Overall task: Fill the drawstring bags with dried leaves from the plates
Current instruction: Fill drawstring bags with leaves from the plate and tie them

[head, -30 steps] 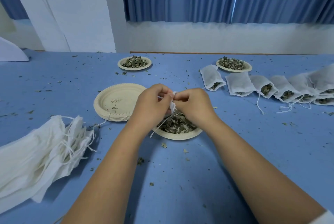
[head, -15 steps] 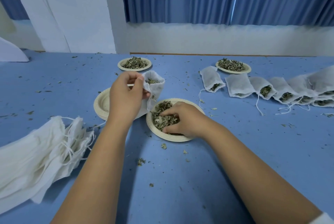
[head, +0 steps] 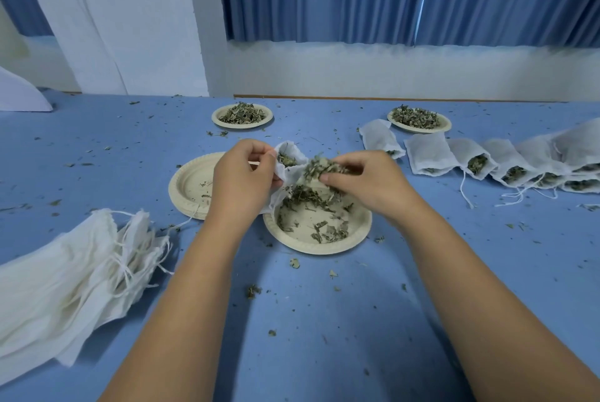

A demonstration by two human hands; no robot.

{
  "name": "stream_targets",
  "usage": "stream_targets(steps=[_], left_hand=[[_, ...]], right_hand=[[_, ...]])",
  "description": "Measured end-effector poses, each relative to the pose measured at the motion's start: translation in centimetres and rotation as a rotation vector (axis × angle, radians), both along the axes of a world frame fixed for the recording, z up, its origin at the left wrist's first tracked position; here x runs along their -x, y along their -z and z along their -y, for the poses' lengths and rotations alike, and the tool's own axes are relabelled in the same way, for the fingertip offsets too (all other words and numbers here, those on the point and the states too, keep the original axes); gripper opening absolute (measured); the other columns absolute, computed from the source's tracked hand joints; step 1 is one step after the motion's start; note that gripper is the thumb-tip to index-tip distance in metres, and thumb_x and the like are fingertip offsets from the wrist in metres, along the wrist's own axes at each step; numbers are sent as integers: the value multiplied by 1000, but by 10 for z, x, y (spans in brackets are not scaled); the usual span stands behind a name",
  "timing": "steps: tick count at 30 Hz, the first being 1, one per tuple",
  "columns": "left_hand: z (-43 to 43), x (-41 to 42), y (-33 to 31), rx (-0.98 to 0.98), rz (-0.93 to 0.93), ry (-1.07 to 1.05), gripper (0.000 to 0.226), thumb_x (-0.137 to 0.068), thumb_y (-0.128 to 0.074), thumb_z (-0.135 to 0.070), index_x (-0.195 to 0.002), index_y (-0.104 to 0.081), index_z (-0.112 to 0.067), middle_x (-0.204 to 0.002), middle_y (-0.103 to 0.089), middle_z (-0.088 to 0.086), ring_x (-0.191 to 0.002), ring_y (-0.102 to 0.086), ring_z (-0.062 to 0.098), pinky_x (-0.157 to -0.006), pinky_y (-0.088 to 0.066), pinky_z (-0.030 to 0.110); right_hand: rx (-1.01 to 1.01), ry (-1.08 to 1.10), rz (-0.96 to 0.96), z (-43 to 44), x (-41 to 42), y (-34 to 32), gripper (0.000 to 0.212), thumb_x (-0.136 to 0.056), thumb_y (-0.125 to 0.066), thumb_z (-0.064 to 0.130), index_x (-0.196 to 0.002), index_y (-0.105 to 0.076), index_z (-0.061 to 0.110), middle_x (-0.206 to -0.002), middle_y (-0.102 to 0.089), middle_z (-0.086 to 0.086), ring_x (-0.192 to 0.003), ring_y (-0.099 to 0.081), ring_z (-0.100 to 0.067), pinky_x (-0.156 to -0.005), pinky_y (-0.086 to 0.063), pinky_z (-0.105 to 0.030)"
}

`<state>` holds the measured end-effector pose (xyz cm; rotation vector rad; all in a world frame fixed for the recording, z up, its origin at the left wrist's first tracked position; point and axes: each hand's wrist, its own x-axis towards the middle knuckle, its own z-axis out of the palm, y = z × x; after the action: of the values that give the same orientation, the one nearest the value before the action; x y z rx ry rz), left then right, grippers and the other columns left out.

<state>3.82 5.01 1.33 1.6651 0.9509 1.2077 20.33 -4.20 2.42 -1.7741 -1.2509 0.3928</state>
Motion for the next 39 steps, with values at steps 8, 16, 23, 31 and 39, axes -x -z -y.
stream_targets(steps=[8,16,23,31,39], left_hand=[[10,-8,0,-60,-94,43,15,-96,-60,-16,-84,-64,-23,-85,-67,-1,-57,-68,7,-56,-55,17],[20,-18,6,-301,-375,119,8,-94,-59,-15,-89,-66,-17,-79,-67,-3,-78,-64,14,-78,-53,32],[17,-18,9,-240,-407,136,10,-93,-59,-14,-88,-66,-17,-76,-66,-7,-74,-65,15,-71,-52,30],[15,-14,8,27,-174,183,13,-98,-56,-13,-89,-64,-17,-78,-64,-3,-58,-67,9,-72,-61,33],[11,-11,5,183,-16,303,20,-97,-51,-4,-84,-64,-12,-68,-60,-1,-55,-63,6,-60,-53,17]], right_hand=[[-81,-6,-80,2,6,-8,29,-80,-78,26,-107,-74,15,-95,-74,3,-87,-68,-9,-82,-54,-27],[113,-28,541,-9,24,15,26,-84,-56,7,-103,-72,16,-85,-45,1,-83,-42,-18,-66,-28,-28],[92,-46,6,-6,18,9,14,-80,-66,9,-85,-77,15,-80,-71,-14,-70,-62,-16,-65,-49,-23],[-69,-107,-605,-8,15,11,14,-88,-66,-2,-82,-74,9,-76,-75,-1,-67,-69,-5,-65,-54,-12],[77,2,-763,-15,10,22,35,-76,-82,21,-106,-64,15,-98,-68,-3,-80,-63,-9,-70,-52,-25]])
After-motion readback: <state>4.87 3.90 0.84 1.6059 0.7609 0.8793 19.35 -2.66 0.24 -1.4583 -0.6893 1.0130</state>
